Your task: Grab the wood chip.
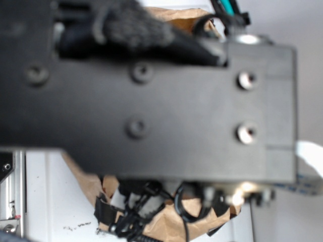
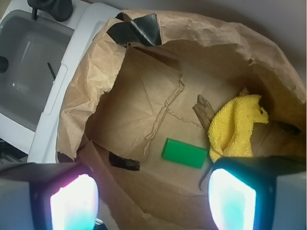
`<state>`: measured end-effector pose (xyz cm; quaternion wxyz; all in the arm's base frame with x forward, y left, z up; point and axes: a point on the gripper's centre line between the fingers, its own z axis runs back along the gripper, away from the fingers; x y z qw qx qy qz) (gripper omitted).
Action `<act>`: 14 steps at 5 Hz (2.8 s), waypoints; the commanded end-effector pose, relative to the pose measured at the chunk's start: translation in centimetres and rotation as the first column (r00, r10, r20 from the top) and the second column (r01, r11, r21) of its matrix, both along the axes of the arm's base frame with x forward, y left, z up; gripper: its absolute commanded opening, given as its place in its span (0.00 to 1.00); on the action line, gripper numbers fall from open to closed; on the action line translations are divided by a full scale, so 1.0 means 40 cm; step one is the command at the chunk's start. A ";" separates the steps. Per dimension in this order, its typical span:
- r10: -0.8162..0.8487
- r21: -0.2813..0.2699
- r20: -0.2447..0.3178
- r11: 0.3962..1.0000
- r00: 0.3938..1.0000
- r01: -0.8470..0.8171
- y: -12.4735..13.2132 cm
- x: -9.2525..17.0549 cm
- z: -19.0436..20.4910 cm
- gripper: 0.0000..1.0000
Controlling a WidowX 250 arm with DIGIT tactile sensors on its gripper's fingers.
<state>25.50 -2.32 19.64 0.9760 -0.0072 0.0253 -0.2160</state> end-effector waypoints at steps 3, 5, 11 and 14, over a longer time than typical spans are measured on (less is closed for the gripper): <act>-0.267 0.045 0.123 0.964 0.956 0.263 0.105 0.053 -0.206 1.00; -0.328 0.044 0.160 0.945 0.931 0.325 0.078 0.042 -0.205 1.00; -0.390 0.088 0.202 0.921 0.899 0.380 0.072 0.135 -0.304 1.00; -0.375 0.129 0.184 0.925 0.908 0.356 0.108 0.155 -0.360 1.00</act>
